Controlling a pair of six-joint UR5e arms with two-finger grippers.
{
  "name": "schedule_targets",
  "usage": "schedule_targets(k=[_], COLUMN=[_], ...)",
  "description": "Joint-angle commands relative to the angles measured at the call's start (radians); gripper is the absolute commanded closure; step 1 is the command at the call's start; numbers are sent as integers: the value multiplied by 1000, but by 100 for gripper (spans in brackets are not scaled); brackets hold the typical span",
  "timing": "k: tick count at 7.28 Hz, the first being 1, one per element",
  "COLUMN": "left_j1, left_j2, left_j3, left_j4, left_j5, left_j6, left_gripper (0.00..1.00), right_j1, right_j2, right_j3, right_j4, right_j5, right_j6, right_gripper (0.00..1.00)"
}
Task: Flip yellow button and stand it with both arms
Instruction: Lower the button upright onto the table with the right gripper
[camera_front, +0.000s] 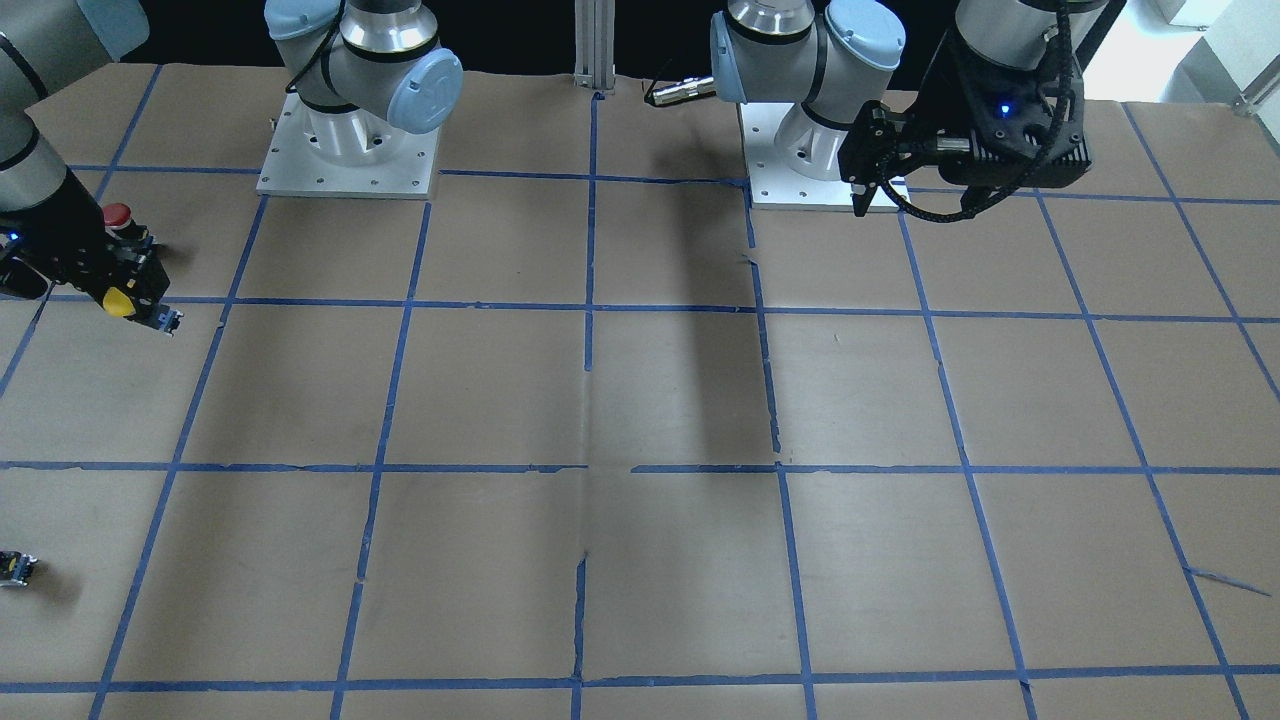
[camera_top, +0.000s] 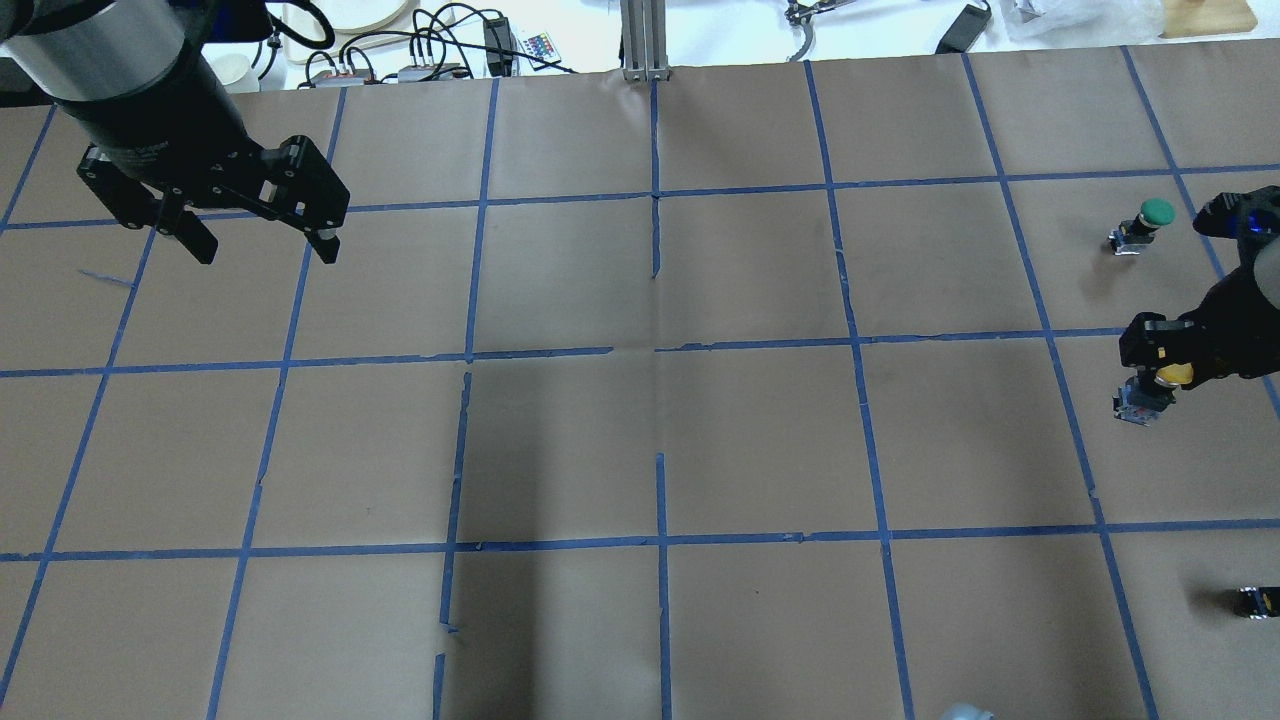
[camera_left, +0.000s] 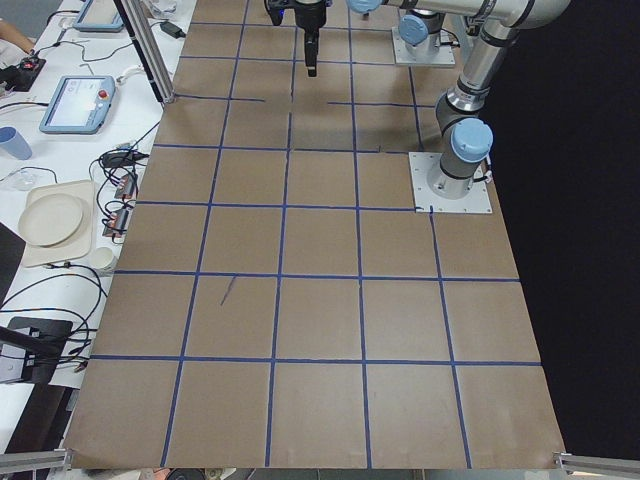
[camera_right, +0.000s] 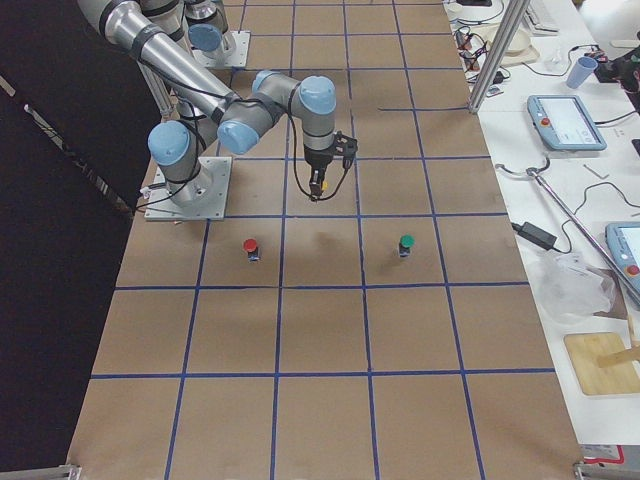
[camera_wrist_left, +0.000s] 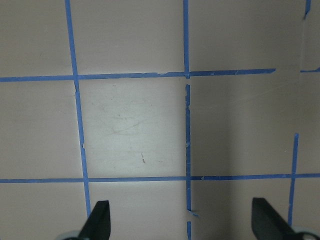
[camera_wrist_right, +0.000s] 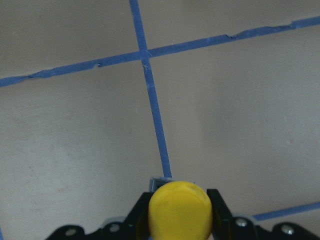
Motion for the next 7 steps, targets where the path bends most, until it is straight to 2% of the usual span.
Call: schedule_targets(k=[1,2,3,4,6,7], left_j1=[-31,-74,-94,-83,-83,-82], left_j2=[-12,-33,-44,-41,-41,-39], left_j3=[1,12,18,19,6,6], left_j4=[72,102,102,101,98,101], left_j5=[-14,-17,-22,-75,-80,-81], left_j6=[6,3,1,3,8,8], left_gripper=[0,0,0,0,0,0], right_j1=[-45,-85,-123,-163,-185,-203], right_j2=[50,73,88,93,145,168], right_j3=[8,8,11,21,32,32], right_j4=[-125,-147,-184,-189,-256,-291], right_j5=[42,47,47,50,110,110], right_j6=[-175,-199,-322,-358,-439,-467], right_gripper=[78,79,79,79,81,81])
